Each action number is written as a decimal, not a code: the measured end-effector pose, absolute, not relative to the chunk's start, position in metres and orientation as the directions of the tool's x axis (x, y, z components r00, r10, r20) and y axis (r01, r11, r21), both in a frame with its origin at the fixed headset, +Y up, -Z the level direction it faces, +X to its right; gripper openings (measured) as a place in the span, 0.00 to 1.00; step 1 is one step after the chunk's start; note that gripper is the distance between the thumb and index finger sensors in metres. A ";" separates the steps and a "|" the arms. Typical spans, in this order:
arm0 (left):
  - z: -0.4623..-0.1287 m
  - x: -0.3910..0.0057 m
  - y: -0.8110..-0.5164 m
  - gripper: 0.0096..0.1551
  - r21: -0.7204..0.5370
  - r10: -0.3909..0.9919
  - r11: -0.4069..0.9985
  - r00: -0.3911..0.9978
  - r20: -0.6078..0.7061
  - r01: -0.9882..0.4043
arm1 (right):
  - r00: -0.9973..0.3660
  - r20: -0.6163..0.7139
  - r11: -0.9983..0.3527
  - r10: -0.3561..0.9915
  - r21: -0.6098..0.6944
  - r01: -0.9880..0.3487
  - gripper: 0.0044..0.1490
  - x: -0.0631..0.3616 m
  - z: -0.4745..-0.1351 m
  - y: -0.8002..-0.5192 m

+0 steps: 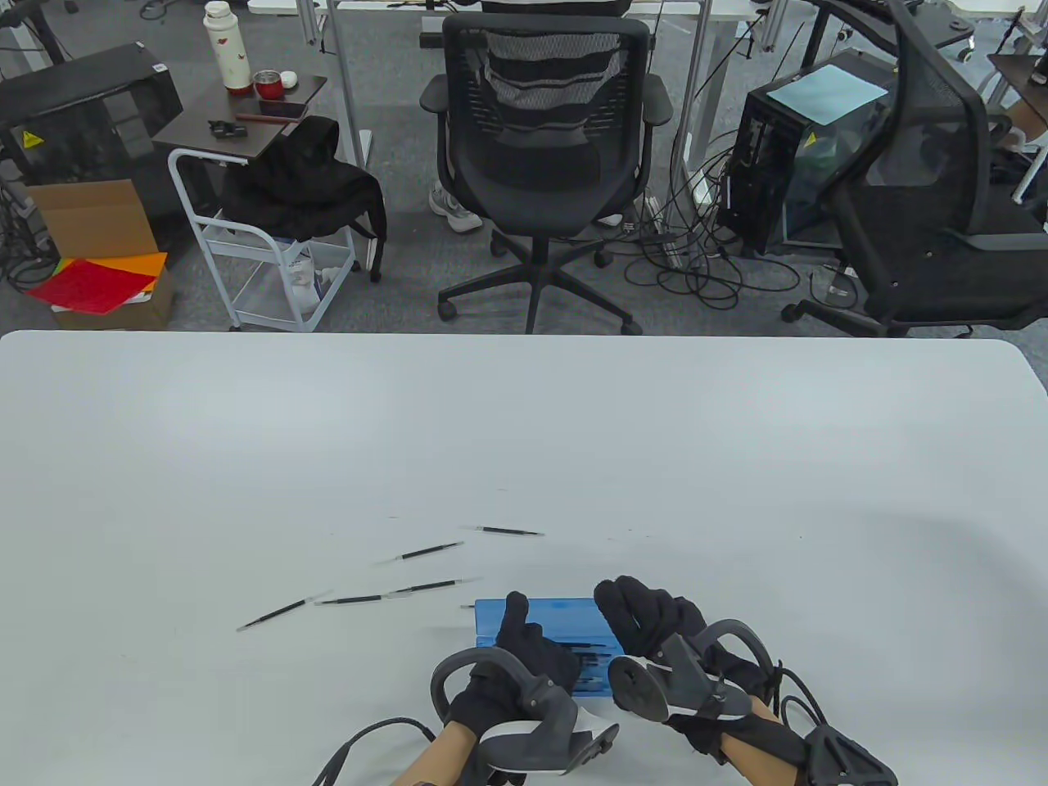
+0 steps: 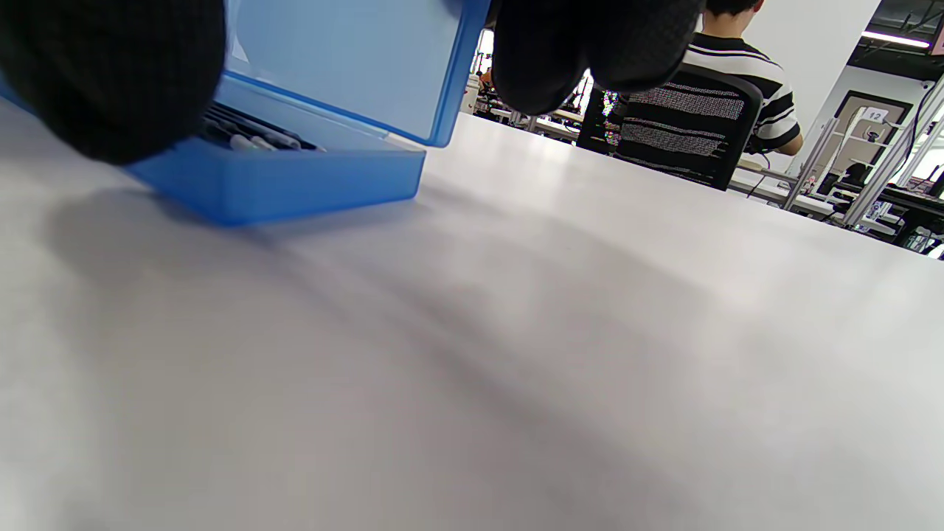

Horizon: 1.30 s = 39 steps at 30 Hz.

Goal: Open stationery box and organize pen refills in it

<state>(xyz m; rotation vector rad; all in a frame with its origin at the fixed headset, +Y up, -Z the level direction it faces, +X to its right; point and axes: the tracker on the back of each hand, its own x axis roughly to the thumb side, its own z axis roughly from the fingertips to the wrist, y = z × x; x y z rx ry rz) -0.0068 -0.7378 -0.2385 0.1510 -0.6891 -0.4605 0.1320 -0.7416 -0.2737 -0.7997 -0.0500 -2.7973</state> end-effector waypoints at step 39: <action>-0.320 -0.240 -0.694 0.30 -0.082 -0.259 0.965 0.959 -0.117 0.251 | -0.824 0.525 -0.971 -0.215 -0.028 0.235 0.80 0.132 -0.274 -0.742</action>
